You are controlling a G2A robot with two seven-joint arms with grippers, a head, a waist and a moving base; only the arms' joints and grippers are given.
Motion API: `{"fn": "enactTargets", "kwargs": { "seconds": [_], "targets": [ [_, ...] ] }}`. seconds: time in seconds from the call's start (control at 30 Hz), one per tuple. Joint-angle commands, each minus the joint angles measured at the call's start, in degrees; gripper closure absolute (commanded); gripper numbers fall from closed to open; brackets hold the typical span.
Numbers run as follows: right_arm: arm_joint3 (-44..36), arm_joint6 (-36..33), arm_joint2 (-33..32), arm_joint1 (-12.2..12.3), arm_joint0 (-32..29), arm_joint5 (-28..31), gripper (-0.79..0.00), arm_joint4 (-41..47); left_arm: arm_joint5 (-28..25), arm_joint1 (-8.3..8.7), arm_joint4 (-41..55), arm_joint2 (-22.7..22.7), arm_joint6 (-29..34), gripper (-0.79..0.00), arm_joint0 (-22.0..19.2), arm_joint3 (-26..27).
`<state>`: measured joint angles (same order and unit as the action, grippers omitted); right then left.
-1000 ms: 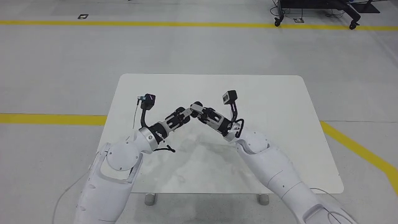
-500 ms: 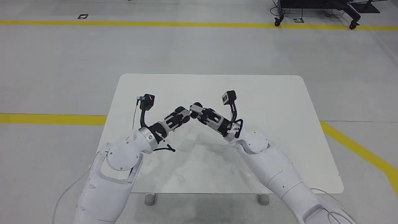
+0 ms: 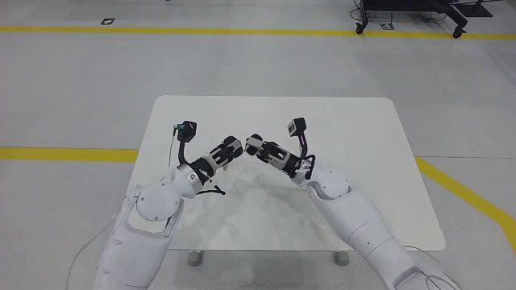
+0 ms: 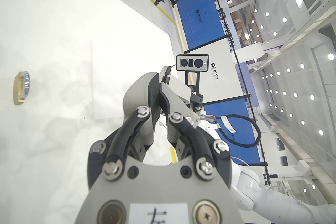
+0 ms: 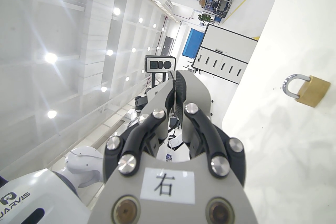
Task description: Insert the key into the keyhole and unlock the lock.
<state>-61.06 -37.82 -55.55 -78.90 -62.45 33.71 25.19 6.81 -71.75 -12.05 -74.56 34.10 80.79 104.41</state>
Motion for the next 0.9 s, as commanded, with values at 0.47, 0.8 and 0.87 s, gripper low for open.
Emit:
{"fn": "enactTargets", "kwargs": {
  "seconds": [0.47,0.8,0.87],
  "targets": [
    [-0.23,0.72,-1.03,-0.18,-0.47,0.01,0.0,0.19,-2.66,0.37,1.51,1.22,1.86,-0.243,-0.71,-0.49],
    [0.33,0.21,-0.93,-0.48,-0.24,-0.03,0.0,0.37,-2.39,0.57,1.3,2.12,2.0,-0.089,-1.1,-0.87],
    [0.4,0.17,-0.94,-0.53,-0.21,-0.01,0.0,0.37,-2.29,0.62,1.15,2.24,2.0,-0.034,-1.17,-0.89]
  ]
}}
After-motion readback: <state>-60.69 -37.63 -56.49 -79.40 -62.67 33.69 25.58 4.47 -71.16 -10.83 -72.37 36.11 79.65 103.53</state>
